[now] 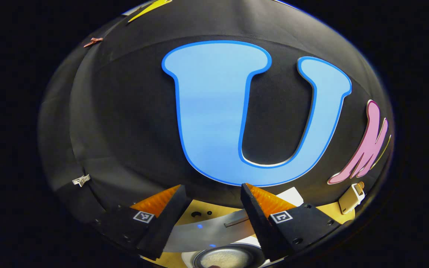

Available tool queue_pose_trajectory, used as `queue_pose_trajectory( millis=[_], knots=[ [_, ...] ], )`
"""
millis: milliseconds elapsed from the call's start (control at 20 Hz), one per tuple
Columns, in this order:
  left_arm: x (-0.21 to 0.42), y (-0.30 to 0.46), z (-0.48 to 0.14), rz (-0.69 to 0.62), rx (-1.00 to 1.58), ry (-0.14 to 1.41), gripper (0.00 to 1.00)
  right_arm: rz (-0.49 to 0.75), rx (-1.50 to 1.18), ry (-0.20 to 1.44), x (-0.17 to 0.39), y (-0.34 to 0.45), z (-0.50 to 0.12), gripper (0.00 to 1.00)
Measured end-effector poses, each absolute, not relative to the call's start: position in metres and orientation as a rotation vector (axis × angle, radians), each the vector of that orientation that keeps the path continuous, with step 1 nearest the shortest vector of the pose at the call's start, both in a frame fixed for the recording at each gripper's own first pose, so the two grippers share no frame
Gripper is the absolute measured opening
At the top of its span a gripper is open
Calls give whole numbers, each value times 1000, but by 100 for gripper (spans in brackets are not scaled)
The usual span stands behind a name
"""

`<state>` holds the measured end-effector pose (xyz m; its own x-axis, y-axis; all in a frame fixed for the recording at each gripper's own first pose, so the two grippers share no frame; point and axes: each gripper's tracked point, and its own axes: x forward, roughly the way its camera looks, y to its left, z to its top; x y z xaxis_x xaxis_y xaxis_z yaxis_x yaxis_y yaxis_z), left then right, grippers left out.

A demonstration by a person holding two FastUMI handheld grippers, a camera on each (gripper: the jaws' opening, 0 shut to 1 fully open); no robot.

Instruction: Close the left gripper, press the button to open the rice cooker; take a wooden spoon from the chopstick holder with the right hand, scoop a spoonful of rice and pour it into the rice cooker, then put the wooden spoon back into the chopstick holder.

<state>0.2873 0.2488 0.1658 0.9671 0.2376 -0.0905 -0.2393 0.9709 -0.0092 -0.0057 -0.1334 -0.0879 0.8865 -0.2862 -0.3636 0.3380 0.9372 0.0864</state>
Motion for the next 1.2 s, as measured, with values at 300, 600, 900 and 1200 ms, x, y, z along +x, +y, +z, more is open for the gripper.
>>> queue_pose_trajectory(
  millis=[300,600,900,1200],
  knots=[
    [257,224,143,228,-88,192,98,-283,136,348,3,-132,-95,99],
    [214,183,96,226,-156,291,98,-205,135,342,9,-130,-98,99],
    [187,149,13,238,-200,390,96,-161,112,400,7,-141,-121,99],
    [176,126,-48,328,-116,447,98,-110,90,436,7,-141,-134,99]
  ],
)
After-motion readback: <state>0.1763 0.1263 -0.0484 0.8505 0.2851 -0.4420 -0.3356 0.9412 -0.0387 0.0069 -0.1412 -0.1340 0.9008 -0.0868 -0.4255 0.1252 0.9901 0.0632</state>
